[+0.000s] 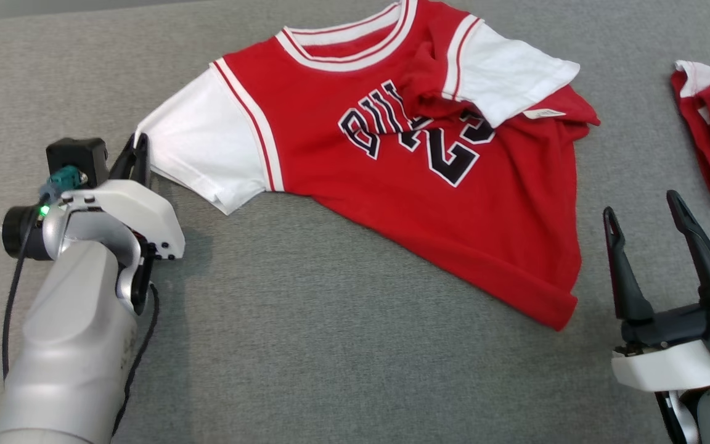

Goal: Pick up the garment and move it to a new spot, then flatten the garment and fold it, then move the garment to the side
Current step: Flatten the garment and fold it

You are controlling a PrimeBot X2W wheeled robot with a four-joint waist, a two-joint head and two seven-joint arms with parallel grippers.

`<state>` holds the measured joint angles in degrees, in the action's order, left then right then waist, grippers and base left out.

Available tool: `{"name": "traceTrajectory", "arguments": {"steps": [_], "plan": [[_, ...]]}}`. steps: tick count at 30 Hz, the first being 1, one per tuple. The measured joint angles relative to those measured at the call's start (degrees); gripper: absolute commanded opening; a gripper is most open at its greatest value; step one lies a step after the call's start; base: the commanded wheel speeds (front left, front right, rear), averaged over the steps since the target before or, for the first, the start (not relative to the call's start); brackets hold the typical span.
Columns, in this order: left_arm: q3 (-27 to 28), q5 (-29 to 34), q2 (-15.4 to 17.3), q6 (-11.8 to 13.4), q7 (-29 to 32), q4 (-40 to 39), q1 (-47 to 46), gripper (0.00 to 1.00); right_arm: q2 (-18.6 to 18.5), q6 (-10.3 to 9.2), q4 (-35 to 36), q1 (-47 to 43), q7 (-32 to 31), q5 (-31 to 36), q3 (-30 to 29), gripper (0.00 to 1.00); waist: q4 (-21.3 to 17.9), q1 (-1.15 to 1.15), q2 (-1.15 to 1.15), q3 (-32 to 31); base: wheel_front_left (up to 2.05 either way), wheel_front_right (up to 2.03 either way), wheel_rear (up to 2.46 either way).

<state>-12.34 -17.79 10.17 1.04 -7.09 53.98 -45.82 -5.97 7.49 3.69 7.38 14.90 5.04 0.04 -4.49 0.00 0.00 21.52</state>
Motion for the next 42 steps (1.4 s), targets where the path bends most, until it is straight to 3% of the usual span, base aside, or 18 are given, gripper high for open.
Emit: {"name": "traceTrajectory", "arguments": {"steps": [7,15,25,30,32,33,42], "plan": [[0.77,-3.05,-2.44,-0.19,-4.04,-10.96,12.67,0.0,0.66,0.0,-3.16,-3.26,0.01,0.07,-6.03,1.0,6.56,0.0,0.0,-3.48,0.0,0.0,0.0],[3.16,-6.42,-3.12,3.98,-3.48,-28.73,30.59,0.0,0.98,0.01,-5.79,-4.78,0.02,0.66,-11.92,1.0,11.99,0.0,0.0,-6.37,0.0,0.0,0.0],[2.36,-6.95,-3.33,8.64,1.68,-46.51,46.36,0.0,0.41,0.01,-4.25,-5.13,-1.14,2.12,-20.98,1.0,14.6,0.0,0.0,-7.84,0.0,0.0,0.0],[3.01,-7.3,-3.43,10.24,1.92,-50.45,48.74,0.0,-1.05,0.0,-4.33,-4.93,-3.12,1.04,-20.8,1.0,14.56,0.0,0.0,-8.08,0.0,0.0,0.0],[3.27,-7.28,-3.46,10.39,0.88,-51.14,48.71,0.7,-1.59,0.0,-5.23,-4.38,-4.42,0.2,-18.58,1.0,14.4,0.0,0.0,-8.28,0.0,0.0,0.0],[3.3,-7.28,-3.64,10.4,0.11,-51.38,48.59,1.0,-1.71,0.01,-5.78,-4.03,-5.21,-0.41,-16.97,1.0,14.31,0.0,0.0,-8.4,0.0,0.0,0.0],[1.91,-5.6,-4.44,9.53,-5.67,-51.61,44.98,1.0,-5.8,0.01,-14.27,0.07,-13.52,-7.19,-4.99,1.0,14.35,0.0,0.0,-9.72,0.0,0.0,0.0]]}}
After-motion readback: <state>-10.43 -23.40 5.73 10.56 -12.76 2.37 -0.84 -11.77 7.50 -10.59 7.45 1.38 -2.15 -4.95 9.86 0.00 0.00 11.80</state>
